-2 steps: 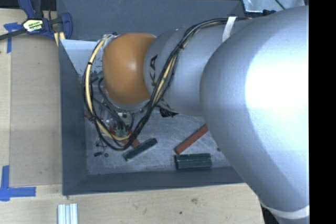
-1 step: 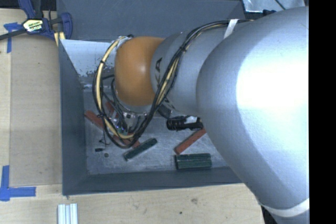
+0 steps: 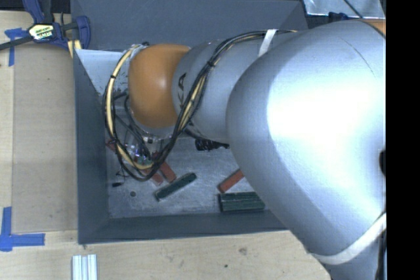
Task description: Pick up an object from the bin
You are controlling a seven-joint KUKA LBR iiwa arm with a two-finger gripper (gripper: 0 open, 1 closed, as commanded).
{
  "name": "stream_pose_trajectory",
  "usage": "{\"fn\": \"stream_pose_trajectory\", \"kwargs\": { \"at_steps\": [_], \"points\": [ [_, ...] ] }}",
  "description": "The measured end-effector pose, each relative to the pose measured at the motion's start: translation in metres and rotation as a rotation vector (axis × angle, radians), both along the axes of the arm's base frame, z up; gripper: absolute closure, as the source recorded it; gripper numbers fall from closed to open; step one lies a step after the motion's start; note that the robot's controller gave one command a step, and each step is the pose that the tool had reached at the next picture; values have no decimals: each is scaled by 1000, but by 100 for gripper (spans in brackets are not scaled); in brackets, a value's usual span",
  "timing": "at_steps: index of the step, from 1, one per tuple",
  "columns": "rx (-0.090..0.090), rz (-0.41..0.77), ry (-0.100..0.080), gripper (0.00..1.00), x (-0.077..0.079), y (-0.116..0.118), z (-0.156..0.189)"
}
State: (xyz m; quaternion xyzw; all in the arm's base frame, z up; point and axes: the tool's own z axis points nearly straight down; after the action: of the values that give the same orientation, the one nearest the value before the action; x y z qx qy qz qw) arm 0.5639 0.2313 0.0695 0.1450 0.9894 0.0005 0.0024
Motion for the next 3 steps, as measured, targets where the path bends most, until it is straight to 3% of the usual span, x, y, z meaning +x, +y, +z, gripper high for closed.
{"fn": "stream_pose_trajectory", "kwargs": {
  "at_steps": [1, 3],
  "points": [
    [5, -528, 0, 100, -37, 7, 2],
    [1, -527, 4, 100, -39, 6, 6]
  ]
}}
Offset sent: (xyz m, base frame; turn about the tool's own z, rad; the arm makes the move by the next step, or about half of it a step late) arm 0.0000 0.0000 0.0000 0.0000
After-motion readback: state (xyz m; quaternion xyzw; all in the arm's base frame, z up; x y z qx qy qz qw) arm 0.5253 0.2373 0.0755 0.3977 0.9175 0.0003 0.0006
